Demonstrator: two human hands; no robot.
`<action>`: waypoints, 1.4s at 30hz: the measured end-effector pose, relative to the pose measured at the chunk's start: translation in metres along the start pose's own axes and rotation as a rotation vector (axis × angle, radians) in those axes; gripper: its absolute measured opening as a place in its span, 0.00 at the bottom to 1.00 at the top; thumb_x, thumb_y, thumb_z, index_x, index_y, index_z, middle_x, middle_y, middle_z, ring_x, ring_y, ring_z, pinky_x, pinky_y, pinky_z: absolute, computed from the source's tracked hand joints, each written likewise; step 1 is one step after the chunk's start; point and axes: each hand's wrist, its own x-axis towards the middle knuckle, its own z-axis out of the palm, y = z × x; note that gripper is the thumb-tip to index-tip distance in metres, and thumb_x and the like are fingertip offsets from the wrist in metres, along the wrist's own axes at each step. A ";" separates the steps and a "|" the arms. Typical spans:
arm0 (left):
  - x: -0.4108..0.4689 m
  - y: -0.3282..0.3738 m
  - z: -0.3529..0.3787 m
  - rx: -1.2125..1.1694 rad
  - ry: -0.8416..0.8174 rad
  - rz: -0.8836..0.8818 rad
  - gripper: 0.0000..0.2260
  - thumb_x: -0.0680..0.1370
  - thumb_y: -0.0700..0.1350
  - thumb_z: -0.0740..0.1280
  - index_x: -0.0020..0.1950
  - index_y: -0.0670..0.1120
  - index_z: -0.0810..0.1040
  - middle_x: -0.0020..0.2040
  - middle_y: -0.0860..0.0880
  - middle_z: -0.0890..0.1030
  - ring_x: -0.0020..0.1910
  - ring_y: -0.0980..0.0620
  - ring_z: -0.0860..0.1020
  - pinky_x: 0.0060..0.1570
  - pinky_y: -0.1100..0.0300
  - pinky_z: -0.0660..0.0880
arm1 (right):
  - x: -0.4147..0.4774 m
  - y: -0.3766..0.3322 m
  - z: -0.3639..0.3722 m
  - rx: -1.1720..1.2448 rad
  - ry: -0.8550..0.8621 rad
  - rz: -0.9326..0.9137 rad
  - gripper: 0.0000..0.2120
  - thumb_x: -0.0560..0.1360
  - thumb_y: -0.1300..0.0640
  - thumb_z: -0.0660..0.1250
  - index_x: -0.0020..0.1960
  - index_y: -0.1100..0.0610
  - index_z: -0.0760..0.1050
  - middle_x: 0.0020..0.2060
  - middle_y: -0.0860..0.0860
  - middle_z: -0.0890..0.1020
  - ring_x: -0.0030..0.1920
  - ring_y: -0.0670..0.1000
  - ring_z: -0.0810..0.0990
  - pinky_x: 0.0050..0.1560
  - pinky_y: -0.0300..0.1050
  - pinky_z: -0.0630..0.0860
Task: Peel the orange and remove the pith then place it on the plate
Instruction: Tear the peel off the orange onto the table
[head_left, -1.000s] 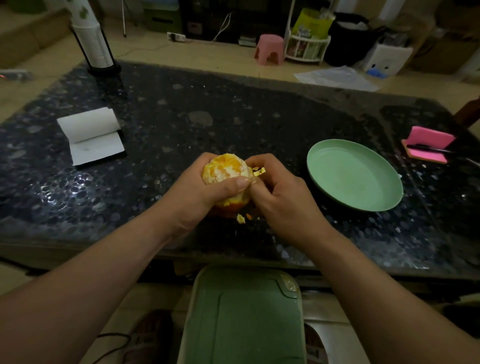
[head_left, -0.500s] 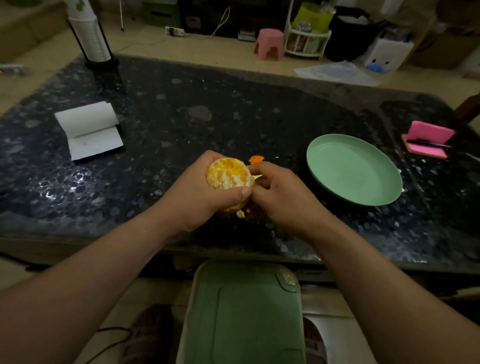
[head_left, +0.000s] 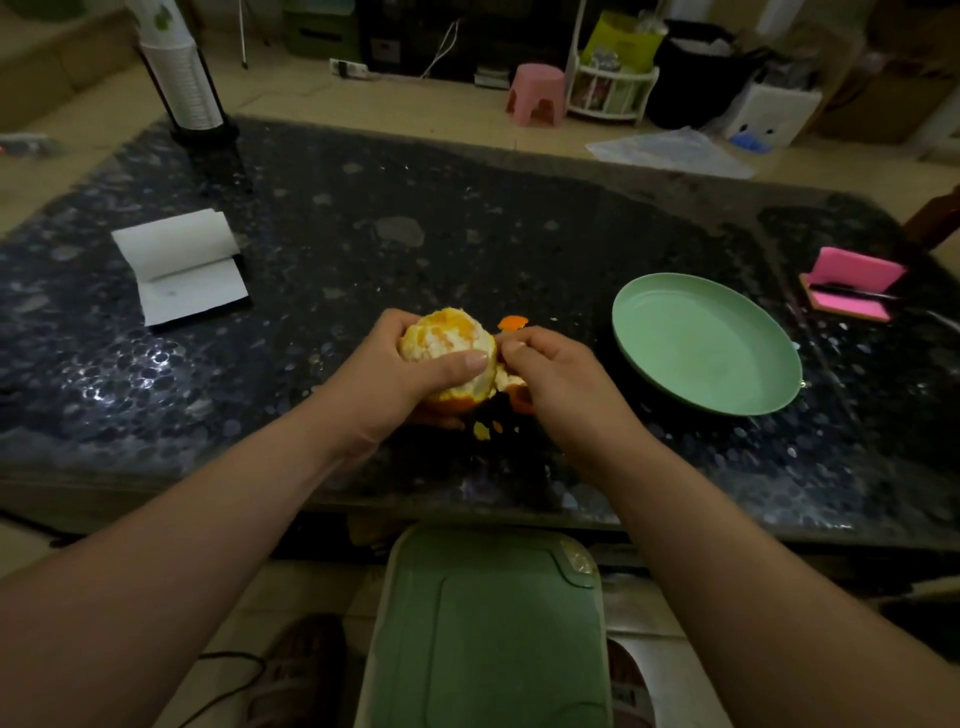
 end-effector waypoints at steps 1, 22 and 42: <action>0.000 -0.001 -0.001 -0.014 -0.011 0.004 0.33 0.64 0.55 0.83 0.65 0.51 0.74 0.62 0.44 0.83 0.53 0.47 0.88 0.44 0.50 0.85 | 0.000 -0.001 -0.001 -0.012 -0.004 -0.014 0.12 0.86 0.47 0.63 0.57 0.47 0.85 0.52 0.45 0.88 0.55 0.47 0.85 0.60 0.52 0.83; -0.005 -0.009 0.003 0.240 -0.003 0.255 0.34 0.64 0.61 0.82 0.65 0.61 0.72 0.62 0.51 0.81 0.60 0.51 0.84 0.57 0.48 0.84 | -0.005 -0.005 -0.008 -0.030 -0.033 -0.127 0.10 0.76 0.61 0.69 0.55 0.55 0.86 0.44 0.53 0.89 0.45 0.54 0.90 0.49 0.61 0.87; -0.007 -0.008 0.000 0.249 -0.028 0.277 0.33 0.65 0.59 0.82 0.66 0.58 0.72 0.61 0.51 0.81 0.59 0.53 0.83 0.56 0.52 0.84 | -0.005 -0.003 -0.004 0.229 -0.200 0.069 0.12 0.83 0.68 0.61 0.52 0.66 0.83 0.41 0.60 0.88 0.40 0.55 0.88 0.40 0.44 0.83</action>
